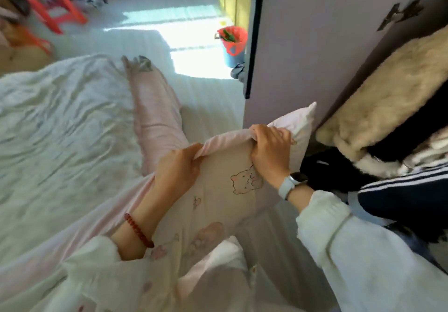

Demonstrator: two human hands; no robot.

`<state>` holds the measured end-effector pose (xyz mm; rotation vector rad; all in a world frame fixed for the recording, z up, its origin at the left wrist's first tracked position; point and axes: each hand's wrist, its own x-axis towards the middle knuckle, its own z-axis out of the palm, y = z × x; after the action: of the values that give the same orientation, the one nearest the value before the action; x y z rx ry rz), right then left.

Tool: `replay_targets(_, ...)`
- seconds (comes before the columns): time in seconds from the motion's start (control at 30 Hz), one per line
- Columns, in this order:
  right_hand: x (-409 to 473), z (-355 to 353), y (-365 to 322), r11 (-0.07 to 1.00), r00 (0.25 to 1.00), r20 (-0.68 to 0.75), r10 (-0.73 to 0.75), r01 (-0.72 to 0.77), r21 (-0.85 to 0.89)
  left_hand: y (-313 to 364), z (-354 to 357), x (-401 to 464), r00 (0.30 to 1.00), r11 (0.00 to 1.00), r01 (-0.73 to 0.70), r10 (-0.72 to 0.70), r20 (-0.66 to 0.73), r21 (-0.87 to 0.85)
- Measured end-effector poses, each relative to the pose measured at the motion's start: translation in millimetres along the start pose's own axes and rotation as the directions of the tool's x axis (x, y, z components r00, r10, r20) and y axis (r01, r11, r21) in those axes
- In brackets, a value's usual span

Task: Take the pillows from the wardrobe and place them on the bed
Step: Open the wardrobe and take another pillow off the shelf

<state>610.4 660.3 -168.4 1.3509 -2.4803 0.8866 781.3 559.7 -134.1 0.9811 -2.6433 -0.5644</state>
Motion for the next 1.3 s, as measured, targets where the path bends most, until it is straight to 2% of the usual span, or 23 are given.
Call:
replay_targets(0.1,13,44,-61,0.987,0.984,0.111,-0.139,0.129,0.093,-59,-21,-28,0.977,0.978,0.207,-0.206,-0.054,0.017)
replay_targets(0.2,23,89,-124,0.954,0.934,0.232,-0.272,0.229,0.196,-114,-44,-57,0.902,0.915,0.403,-0.398,-0.164,-0.003)
replay_targets(0.3,38,137,-182,0.917,0.821,0.414,-0.393,0.319,0.240,-164,-56,-71,0.791,0.818,0.574,-0.547,-0.274,0.024)
replay_targets(0.4,49,178,-221,0.883,0.658,0.590,-0.467,0.376,0.280,-203,-51,-59,0.701,0.686,0.706,-0.644,-0.307,0.173)
replay_targets(0.43,49,190,-227,0.876,0.625,0.616,-0.480,0.379,0.297,-213,-47,-51,0.673,0.639,0.739,-0.681,-0.289,0.216)
replay_targets(0.5,49,208,-226,0.885,0.605,0.647,-0.463,0.346,0.310,-230,-40,-37,0.644,0.593,0.764,-0.715,-0.271,0.254)
replay_targets(0.6,51,217,-206,0.919,0.595,0.701,-0.393,0.276,0.281,-237,-25,-22,0.710,0.675,0.703,-0.643,-0.287,0.224)
replay_targets(0.73,62,198,-160,0.971,0.651,0.728,-0.214,0.057,0.234,-217,4,3,0.777,0.785,0.617,-0.600,-0.189,0.043)
replay_targets(0.87,79,157,-100,0.987,0.713,0.699,-0.044,-0.078,0.142,-173,31,58,0.914,0.919,0.375,-0.388,-0.115,-0.119)
replay_targets(0.97,90,119,-56,0.972,0.784,0.611,0.112,-0.214,0.096,-129,47,109,0.977,0.964,0.193,-0.206,-0.055,-0.181)
replay_targets(1.07,96,79,-15,0.944,0.835,0.495,0.243,-0.320,0.077,-79,60,157,0.999,0.973,0.016,-0.023,-0.028,-0.229)
replay_targets(1.17,95,43,24,0.921,0.862,0.377,0.338,-0.386,0.057,-26,70,205,0.990,0.945,-0.128,0.139,0.015,-0.302)
replay_targets(1.3,88,12,58,0.867,0.854,0.236,0.464,-0.492,0.075,35,79,264,0.977,0.850,-0.136,0.201,0.076,-0.508)
